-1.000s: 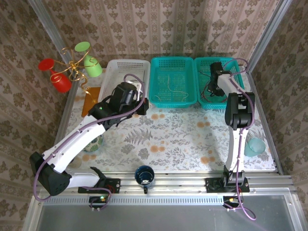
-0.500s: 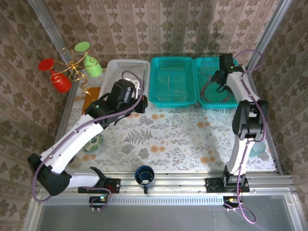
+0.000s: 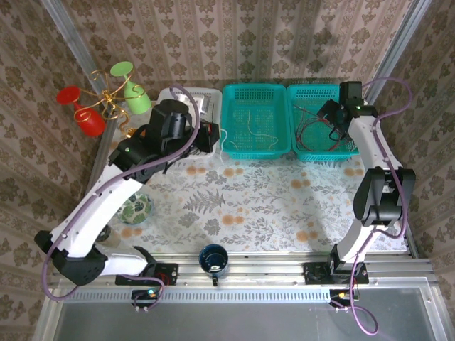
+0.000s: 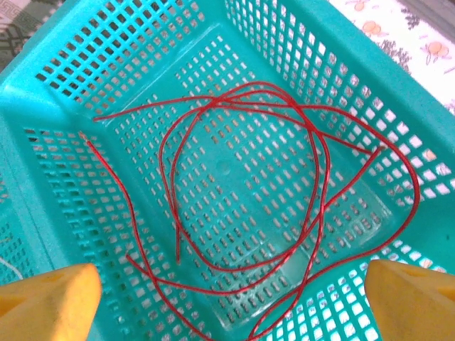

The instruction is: Untangle the cables

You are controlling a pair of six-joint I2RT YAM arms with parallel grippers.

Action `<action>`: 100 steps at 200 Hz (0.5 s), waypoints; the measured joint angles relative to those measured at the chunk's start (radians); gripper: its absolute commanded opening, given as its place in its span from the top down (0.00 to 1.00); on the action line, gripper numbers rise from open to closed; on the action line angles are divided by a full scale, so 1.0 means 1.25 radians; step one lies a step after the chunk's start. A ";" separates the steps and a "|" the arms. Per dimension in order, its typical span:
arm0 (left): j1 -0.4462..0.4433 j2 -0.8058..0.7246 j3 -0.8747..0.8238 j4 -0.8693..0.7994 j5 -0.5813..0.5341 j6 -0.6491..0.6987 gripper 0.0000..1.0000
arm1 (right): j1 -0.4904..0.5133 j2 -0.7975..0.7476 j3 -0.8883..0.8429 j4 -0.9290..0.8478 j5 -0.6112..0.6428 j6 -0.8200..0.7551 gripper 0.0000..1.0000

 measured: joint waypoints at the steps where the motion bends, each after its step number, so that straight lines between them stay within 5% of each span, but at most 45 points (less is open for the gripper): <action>1: 0.000 0.001 0.002 0.001 0.000 0.001 1.00 | 0.000 -0.002 -0.002 0.000 -0.001 0.001 0.04; 100: -0.003 0.266 0.452 0.039 0.106 0.157 1.00 | 0.001 -0.258 -0.230 0.049 -0.067 0.025 0.03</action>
